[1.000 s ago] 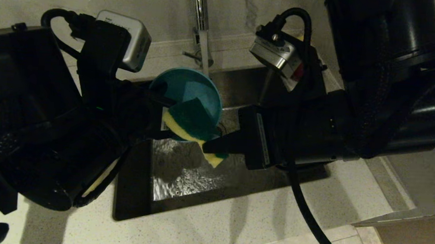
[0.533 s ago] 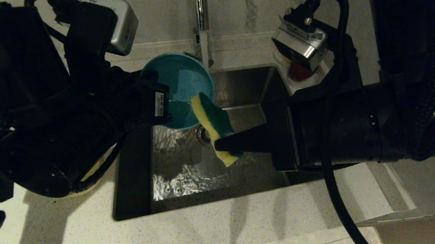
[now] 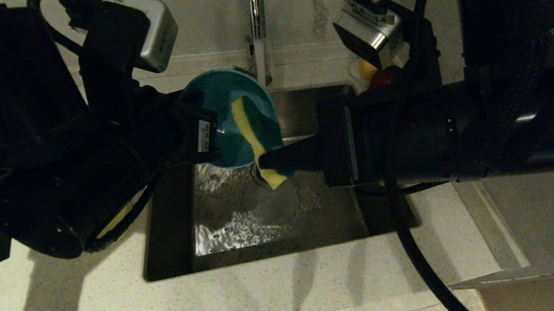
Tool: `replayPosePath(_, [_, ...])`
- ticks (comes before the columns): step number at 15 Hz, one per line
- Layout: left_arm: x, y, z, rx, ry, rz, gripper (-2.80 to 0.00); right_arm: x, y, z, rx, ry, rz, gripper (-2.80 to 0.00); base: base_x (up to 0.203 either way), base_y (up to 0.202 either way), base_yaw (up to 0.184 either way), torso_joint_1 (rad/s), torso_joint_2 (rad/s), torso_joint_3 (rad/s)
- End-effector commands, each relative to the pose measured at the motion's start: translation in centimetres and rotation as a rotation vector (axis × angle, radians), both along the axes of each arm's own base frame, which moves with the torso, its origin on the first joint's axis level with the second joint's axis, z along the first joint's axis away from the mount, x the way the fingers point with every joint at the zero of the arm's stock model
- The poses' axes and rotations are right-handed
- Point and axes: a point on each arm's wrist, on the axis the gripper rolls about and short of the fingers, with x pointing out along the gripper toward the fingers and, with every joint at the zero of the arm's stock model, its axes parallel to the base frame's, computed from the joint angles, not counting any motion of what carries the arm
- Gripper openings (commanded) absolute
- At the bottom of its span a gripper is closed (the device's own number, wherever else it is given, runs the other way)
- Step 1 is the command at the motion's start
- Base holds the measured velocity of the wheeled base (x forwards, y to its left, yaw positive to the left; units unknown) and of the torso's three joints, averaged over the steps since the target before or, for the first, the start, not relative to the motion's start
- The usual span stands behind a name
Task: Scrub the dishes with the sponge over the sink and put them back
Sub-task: Wipe the bowl
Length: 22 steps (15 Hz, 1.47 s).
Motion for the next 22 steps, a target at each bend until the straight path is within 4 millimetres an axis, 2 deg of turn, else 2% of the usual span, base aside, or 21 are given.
replayPosePath(1, [-0.3, -0.3, 0.0, -0.001, -0.003, -0.011, -2.8, 0.7, 0.9, -0.8, -0.018, 0.016, 0.001, -2.8, 0.0, 0.0, 0.0, 0.0, 0.0, 0.0])
replayPosePath(5, [-0.9, -0.8, 0.1, -0.002, -0.011, -0.068, -2.8, 1.3, 1.3, -1.3, -0.028, 0.025, -0.009, -2.8, 0.0, 0.0, 0.0, 0.0, 0.0, 0.0])
replayPosePath(15, [-2.2, 0.0, -0.9, 0.016, 0.0, -0.112, -2.8, 2.6, 1.0, 0.2, 0.02, -0.013, -0.047, -2.8, 0.0, 0.0, 0.0, 0.0, 0.0, 0.0])
replayPosePath(18, [-2.5, 0.3, -0.8, 0.014, -0.003, -0.108, -2.8, 2.4, 0.7, 1.2, 0.043, -0.031, -0.049, -2.8, 0.0, 0.0, 0.0, 0.0, 0.0, 0.0])
replayPosePath(22, [-2.6, 0.5, -0.6, -0.004, -0.009, -0.105, -2.8, 1.2, -0.3, 1.3, 0.019, -0.01, -0.04, -2.8, 0.0, 0.0, 0.0, 0.0, 0.0, 0.0])
